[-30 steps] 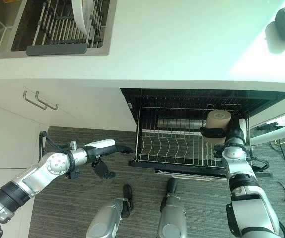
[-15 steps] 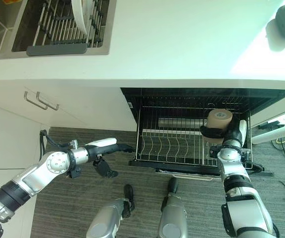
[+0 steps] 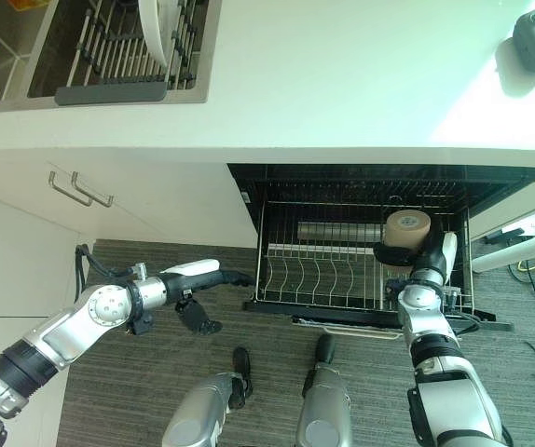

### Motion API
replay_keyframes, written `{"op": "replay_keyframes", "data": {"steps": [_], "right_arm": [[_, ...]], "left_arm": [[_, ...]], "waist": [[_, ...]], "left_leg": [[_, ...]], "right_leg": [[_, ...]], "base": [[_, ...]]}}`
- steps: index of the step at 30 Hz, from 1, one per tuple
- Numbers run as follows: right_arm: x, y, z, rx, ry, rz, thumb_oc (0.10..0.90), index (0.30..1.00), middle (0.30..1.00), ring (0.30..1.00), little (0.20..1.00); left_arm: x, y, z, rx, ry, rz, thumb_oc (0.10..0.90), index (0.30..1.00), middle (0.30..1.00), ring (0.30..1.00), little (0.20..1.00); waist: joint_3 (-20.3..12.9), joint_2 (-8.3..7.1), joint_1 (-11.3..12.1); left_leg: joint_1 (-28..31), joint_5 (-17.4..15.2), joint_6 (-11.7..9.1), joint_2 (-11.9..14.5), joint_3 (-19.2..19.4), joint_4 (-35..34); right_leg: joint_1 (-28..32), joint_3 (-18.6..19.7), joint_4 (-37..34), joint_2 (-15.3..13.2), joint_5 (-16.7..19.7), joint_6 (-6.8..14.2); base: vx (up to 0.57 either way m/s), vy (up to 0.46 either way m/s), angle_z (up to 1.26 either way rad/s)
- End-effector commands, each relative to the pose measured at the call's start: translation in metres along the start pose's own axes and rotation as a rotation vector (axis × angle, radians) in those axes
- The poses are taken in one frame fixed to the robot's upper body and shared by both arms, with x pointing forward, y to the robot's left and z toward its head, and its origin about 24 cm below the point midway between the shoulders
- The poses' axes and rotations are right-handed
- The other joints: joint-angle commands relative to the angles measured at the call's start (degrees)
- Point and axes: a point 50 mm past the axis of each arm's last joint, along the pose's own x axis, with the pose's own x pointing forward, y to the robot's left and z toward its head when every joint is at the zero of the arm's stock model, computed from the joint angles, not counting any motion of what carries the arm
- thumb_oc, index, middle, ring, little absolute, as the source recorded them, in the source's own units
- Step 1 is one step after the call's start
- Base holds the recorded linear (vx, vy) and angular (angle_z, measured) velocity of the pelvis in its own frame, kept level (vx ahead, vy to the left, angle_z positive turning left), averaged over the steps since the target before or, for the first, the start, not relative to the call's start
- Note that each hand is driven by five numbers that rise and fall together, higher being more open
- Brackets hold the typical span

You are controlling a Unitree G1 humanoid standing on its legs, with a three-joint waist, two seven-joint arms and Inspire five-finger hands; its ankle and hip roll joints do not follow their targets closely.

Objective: Place the dishes in the dishwasher.

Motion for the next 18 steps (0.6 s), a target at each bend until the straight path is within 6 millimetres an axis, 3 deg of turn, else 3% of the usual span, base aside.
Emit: {"op": "replay_keyframes", "data": {"steps": [1,5,7,8,10,12,14,18], "right_arm": [[-0.008,-0.021,-0.032,0.034,0.092,-0.130,0.800,0.900,0.900,0.900,0.900],[-0.010,-0.025,-0.023,0.021,0.025,-0.233,0.800,0.900,0.900,0.900,0.900],[-0.011,-0.029,-0.017,-0.023,-0.060,-0.253,0.800,0.900,0.900,0.900,0.900],[-0.014,-0.028,-0.005,-0.079,-0.174,-0.301,0.800,0.900,0.900,0.900,0.900],[-0.019,-0.027,-0.002,-0.077,-0.196,-0.335,0.800,0.900,0.900,0.900,0.900],[-0.023,-0.029,-0.012,-0.027,-0.148,-0.339,0.800,0.900,0.900,0.900,0.900],[-0.033,-0.030,-0.035,0.042,-0.081,-0.337,0.800,0.900,0.900,0.900,0.900],[-0.040,-0.027,-0.048,0.093,-0.024,-0.321,0.800,0.900,0.900,0.900,0.900]], "left_arm": [[-0.002,0.012,0.027,0.046,-0.145,0.068,0.800,0.900,0.900,0.900,0.900],[-0.002,0.008,0.025,0.036,-0.136,0.072,0.800,0.900,0.900,0.900,0.900],[-0.002,0.006,0.024,0.023,-0.133,0.078,0.800,0.900,0.900,0.900,0.900],[-0.001,0.003,0.024,0.015,-0.131,0.084,0.800,0.900,0.900,0.900,0.900],[0.001,-0.002,0.023,0.004,-0.132,0.093,0.800,0.900,0.900,0.900,0.900],[0.002,-0.006,0.023,-0.004,-0.132,0.099,0.800,0.900,0.900,0.900,0.900],[0.000,-0.011,0.021,-0.030,-0.133,0.112,0.800,0.900,0.900,0.900,0.900],[-0.002,-0.009,0.018,-0.036,-0.128,0.114,0.800,0.900,0.900,0.900,0.900]], "waist": [[-2.5,0.30,-0.6],[-2.5,0.40,-1.1],[-2.6,0.58,-1.4],[-2.7,0.66,-1.7],[-2.7,0.90,-2.2],[-2.8,1.18,-2.6],[-3.2,2.02,-3.2],[-3.4,2.20,-3.5]], "left_leg": [[-2.4,-2.9,1.0,4.3,3.5,1.4],[-2.3,-3.0,1.0,4.4,3.8,1.4],[-2.2,-3.1,1.1,4.4,3.8,1.4],[-2.2,-3.1,1.1,4.4,3.9,1.4],[-2.3,-3.3,1.2,4.3,4.1,1.4],[-2.2,-3.4,1.3,4.2,4.2,1.4],[-1.6,-3.8,1.5,4.0,4.7,1.4],[-1.5,-3.9,1.5,4.1,5.2,1.4]], "right_leg": [[-0.1,5.6,3.9,-1.5,-8.8,3.4],[-0.2,5.7,3.9,-1.5,-8.8,3.4],[-0.1,5.7,3.9,-1.4,-9.0,3.4],[-0.2,6.1,3.9,-1.4,-9.1,3.4],[-0.4,6.3,3.9,-1.5,-9.2,3.4],[-0.4,6.4,3.9,-1.5,-9.3,3.4],[0.0,6.4,3.9,-1.8,-9.5,3.5],[-0.1,6.3,3.9,-2.1,-9.5,3.6]], "base": [[0.00,0.000,0.00],[0.00,0.000,0.00],[0.01,0.023,0.00],[0.01,0.062,-0.01],[0.00,0.073,-0.05],[0.00,0.068,-0.13],[0.02,0.090,-0.15],[0.00,0.014,-0.02]]}}
